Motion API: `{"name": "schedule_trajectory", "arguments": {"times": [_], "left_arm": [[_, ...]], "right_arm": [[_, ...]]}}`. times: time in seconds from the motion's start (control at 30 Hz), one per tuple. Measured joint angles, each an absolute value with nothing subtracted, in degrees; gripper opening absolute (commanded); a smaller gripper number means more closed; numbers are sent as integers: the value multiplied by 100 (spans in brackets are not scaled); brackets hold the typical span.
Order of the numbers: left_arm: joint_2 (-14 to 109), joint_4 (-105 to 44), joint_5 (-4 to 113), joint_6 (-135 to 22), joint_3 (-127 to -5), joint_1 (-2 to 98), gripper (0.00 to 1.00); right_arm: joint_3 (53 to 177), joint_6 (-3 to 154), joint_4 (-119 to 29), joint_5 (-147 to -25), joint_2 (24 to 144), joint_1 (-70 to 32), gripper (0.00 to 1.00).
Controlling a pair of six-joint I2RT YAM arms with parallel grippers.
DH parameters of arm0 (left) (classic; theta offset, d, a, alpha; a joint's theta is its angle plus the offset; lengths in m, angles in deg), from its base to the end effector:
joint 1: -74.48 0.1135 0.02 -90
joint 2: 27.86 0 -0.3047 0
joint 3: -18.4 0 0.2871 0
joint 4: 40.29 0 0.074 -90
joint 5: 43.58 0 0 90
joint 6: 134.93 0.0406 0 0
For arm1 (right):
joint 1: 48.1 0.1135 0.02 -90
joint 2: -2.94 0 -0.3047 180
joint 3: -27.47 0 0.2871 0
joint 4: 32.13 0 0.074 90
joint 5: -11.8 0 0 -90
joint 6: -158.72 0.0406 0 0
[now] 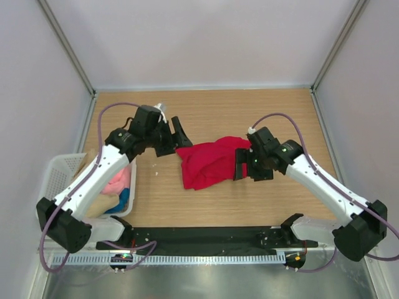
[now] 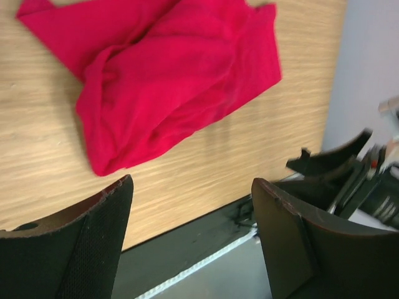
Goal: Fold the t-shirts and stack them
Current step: Move the tshirt to the center of the board, then flatten the tshirt out
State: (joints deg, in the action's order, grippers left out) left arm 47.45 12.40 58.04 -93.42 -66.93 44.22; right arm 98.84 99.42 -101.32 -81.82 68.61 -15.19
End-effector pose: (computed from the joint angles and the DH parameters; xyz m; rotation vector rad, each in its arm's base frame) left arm 0.2629 -0.1628 0.3811 -0.2838 2.4673 -0.8849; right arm 0.1928 0.1278 0.3172 -0.0735 2.7504 0.4155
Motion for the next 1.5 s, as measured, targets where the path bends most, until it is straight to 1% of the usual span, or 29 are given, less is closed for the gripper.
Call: {"name": "schedule_trajectory", "arguments": {"times": [0.17,0.27,0.43,0.47,0.53,0.57,0.67,0.83,0.9,0.93,1.0,1.03,1.07,1.1,1.13,1.2,1.23,1.27,1.3,1.33,1.37,1.4,1.5], "left_arm": [[4098,1377,5769,-9047,-5852,4422,77],[4092,1286,5898,-9060,-5240,4422,76],[4867,1034,5989,-9003,-4683,4418,78],[5031,999,5989,-8972,-4656,4418,78],[5346,903,5998,-8916,-4654,4418,77],[5488,811,6007,-8896,-4654,4418,77],[5820,569,6068,-8835,-4656,4427,74],[6336,164,6289,-8806,-4709,4475,69],[6509,27,6381,-8806,-4715,4508,63],[6585,-39,6433,-8813,-4715,4540,61],[6692,-159,6518,-8817,-4715,4604,54],[6743,-223,6562,-8819,-4715,4641,50],[6786,-279,6601,-8824,-4715,4676,43],[6830,-338,6641,-8839,-4715,4709,38],[6863,-389,6678,-8830,-4715,4733,34],[6918,-461,6752,-8782,-4748,4772,9],[6918,-481,6754,-8813,-4763,4785,9],[6924,-487,6767,-8784,-4812,4794,0],[6924,-487,6776,-8791,-4860,4798,0],[6924,-487,6789,-8782,-4925,4800,0],[6924,-481,6791,-8782,-4993,4800,0],[6907,-476,6789,-8778,-5069,4803,0],[6701,-397,6757,-8773,-5185,4809,0]], "right_arm": [[9770,10121,-9413,-8466,7629,-1517,88],[9661,10561,-8897,-8495,8072,-1508,88],[9421,11256,-7992,-8499,8776,-1504,85],[9399,11369,-7846,-8506,8892,-1504,81],[9381,11616,-7592,-8501,9091,-1495,79],[9381,11745,-7483,-8488,9165,-1493,76],[9364,12062,-7236,-8390,9231,-1482,71],[9351,12359,-6943,-8267,9322,-1482,70],[9351,12440,-6880,-8239,9456,-1482,70],[9351,12462,-6851,-8224,9526,-1482,68],[9351,12480,-6812,-8200,9642,-1482,62],[9351,12484,-6797,-8180,9696,-1482,53],[9351,12464,-6792,-8167,9740,-1482,48],[9351,12467,-6797,-8141,9762,-1482,44],[9351,12469,-6803,-8125,9771,-1482,43],[9375,12429,-6836,-8047,9771,-1482,42],[9405,12410,-6886,-8010,9771,-1482,41],[9466,12373,-6989,-7946,9771,-1482,40],[9530,12311,-7066,-7881,9768,-1482,38],[9593,12261,-7157,-7826,9766,-1482,22],[9663,12137,-7262,-7760,9742,-1482,10],[9724,12067,-7378,-7697,9701,-1482,1],[9890,11804,-7702,-7564,9510,-1482,1]]}}
